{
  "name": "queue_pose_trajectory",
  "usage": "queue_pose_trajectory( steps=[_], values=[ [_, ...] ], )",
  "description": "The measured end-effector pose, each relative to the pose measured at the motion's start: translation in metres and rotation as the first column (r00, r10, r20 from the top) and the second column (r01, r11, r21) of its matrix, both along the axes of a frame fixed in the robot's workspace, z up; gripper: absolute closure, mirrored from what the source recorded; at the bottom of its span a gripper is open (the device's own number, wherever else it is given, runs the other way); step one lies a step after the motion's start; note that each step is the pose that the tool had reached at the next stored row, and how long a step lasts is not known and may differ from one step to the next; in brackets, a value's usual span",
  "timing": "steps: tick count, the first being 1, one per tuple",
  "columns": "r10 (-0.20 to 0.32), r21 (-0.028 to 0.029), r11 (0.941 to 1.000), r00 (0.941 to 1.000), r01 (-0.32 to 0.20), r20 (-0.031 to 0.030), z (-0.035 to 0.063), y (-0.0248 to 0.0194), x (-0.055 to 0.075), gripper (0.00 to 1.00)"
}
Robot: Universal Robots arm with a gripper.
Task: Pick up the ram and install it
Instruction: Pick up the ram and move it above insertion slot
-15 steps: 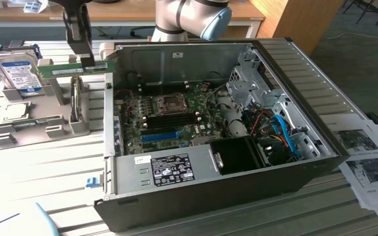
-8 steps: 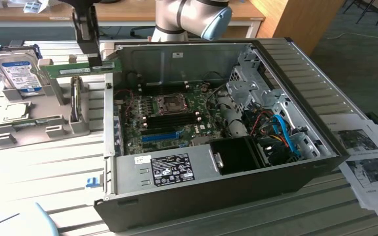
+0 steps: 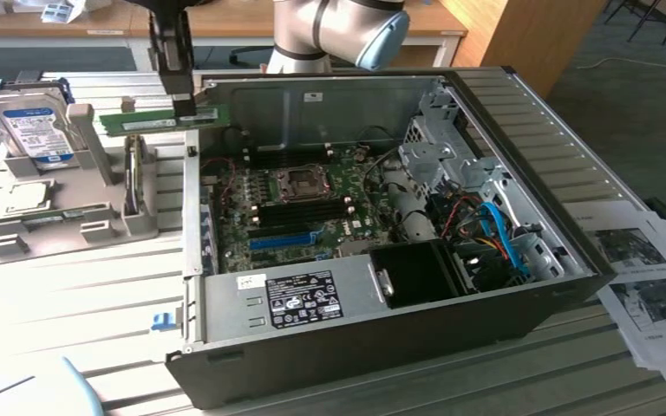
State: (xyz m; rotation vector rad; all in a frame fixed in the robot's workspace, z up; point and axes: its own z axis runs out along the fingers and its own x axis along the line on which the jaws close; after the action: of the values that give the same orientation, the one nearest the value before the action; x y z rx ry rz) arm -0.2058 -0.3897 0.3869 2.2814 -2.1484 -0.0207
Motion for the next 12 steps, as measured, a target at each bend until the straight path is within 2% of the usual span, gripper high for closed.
queue_pose_trajectory(
  steps=[12],
  values=[
    [0.0,0.0,1.0,1.0,0.0,0.0,0.0,0.0,0.03,0.89]
  ],
)
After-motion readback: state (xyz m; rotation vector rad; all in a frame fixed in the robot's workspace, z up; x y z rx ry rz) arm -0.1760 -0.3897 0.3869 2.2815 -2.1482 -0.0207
